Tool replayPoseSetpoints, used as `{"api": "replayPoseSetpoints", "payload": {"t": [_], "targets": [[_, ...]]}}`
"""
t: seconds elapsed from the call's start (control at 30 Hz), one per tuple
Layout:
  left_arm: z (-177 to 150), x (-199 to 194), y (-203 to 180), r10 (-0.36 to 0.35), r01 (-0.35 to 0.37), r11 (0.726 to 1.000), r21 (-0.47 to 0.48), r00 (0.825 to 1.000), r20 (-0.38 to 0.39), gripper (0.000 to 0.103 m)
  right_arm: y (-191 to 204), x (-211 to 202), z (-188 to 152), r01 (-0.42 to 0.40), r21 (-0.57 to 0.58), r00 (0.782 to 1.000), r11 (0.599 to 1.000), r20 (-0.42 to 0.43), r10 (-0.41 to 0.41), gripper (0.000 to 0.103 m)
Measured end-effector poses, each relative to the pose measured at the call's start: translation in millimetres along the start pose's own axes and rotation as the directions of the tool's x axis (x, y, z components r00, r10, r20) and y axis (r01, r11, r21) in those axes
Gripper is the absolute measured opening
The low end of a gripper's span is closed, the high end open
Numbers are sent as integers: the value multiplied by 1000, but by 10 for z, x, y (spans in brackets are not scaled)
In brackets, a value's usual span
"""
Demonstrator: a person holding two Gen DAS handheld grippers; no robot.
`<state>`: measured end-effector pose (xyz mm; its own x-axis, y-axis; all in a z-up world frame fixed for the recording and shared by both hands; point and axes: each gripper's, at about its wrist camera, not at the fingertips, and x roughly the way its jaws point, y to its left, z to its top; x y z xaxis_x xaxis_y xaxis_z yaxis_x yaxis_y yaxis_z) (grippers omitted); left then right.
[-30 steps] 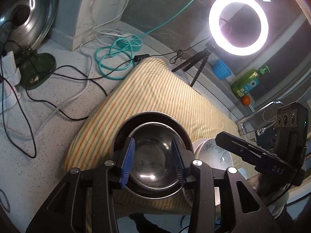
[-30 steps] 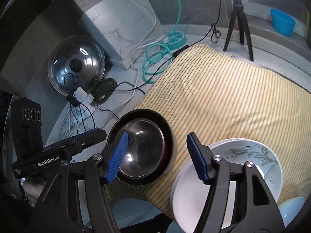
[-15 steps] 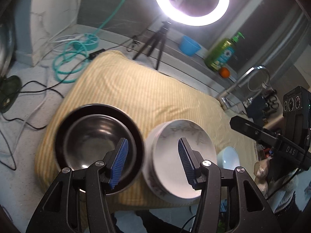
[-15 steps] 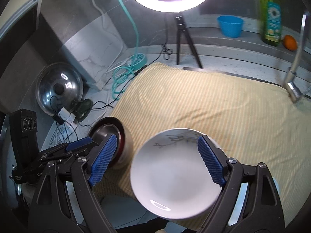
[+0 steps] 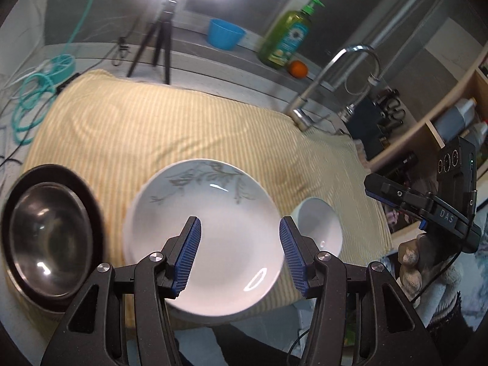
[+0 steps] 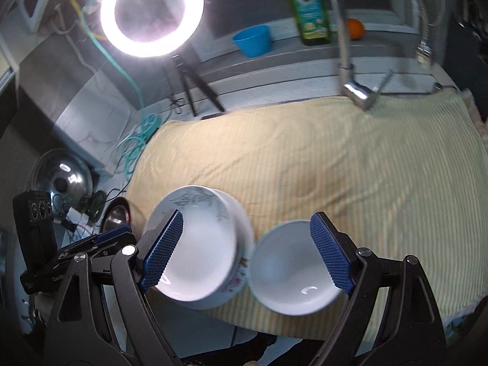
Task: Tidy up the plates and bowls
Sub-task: 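Move to the light-blue bowl and grasp its rim with the left gripper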
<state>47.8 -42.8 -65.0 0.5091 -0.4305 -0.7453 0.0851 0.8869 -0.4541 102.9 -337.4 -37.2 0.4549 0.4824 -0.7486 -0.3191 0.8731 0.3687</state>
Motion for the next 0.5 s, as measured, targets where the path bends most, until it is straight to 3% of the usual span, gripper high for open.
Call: {"api": "replayPoseSetpoints", "payload": {"t": [0.37, 0.5], "targets": [[-65, 557, -594, -75, 93, 987, 133, 988, -134, 50, -640, -92, -261, 63, 133, 998, 989, -24, -60, 87], [-84, 711, -712, -80, 109, 980, 169, 982, -170, 42, -746, -47, -384, 58, 158, 997, 986, -55, -50, 70]]}}
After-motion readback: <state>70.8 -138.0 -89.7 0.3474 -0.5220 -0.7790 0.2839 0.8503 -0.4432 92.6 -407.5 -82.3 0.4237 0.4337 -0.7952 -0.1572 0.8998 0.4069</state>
